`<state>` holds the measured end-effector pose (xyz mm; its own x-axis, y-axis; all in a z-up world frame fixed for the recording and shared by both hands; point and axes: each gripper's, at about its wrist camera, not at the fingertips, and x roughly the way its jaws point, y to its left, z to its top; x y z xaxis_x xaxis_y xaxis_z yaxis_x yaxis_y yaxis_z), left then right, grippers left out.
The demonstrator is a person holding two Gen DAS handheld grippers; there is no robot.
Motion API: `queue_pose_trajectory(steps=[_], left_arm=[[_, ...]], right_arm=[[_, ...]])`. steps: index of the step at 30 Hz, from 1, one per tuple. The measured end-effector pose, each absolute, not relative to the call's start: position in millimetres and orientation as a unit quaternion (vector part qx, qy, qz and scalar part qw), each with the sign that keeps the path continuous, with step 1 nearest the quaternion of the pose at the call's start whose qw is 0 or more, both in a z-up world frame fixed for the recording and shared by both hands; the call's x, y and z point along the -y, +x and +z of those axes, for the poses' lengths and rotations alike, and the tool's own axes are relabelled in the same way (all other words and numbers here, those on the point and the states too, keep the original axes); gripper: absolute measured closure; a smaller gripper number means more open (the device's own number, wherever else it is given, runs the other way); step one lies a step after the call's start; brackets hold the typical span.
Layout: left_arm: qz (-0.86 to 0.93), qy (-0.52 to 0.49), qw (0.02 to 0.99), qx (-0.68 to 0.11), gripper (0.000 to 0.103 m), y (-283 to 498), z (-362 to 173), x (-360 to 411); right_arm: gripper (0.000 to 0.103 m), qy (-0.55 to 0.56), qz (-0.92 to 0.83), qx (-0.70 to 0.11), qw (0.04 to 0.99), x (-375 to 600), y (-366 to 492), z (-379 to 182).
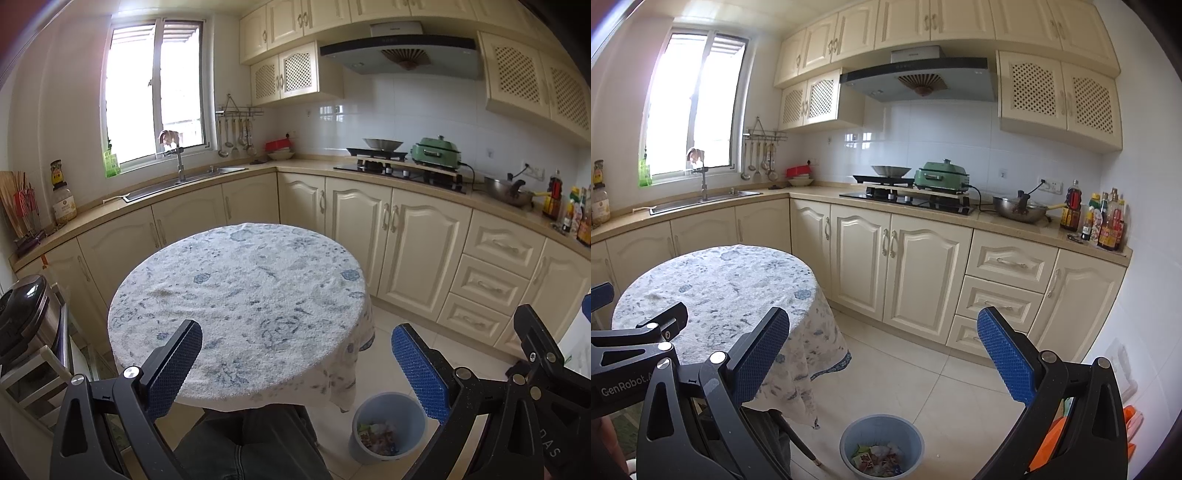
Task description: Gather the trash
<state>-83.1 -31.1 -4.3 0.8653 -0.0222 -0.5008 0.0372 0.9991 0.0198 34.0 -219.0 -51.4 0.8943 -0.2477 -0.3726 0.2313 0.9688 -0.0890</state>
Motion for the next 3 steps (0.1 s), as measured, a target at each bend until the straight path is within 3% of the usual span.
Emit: queue_pose_trajectory(steps=[3], left_arm=[[-0.015,0.015,0.966,-0.259,0.003,-82.3,-4.9,30.3]], right_arm=[[0.000,-0.021,-0.122,-0.195,0.973,218.6,34.3,-51.6]])
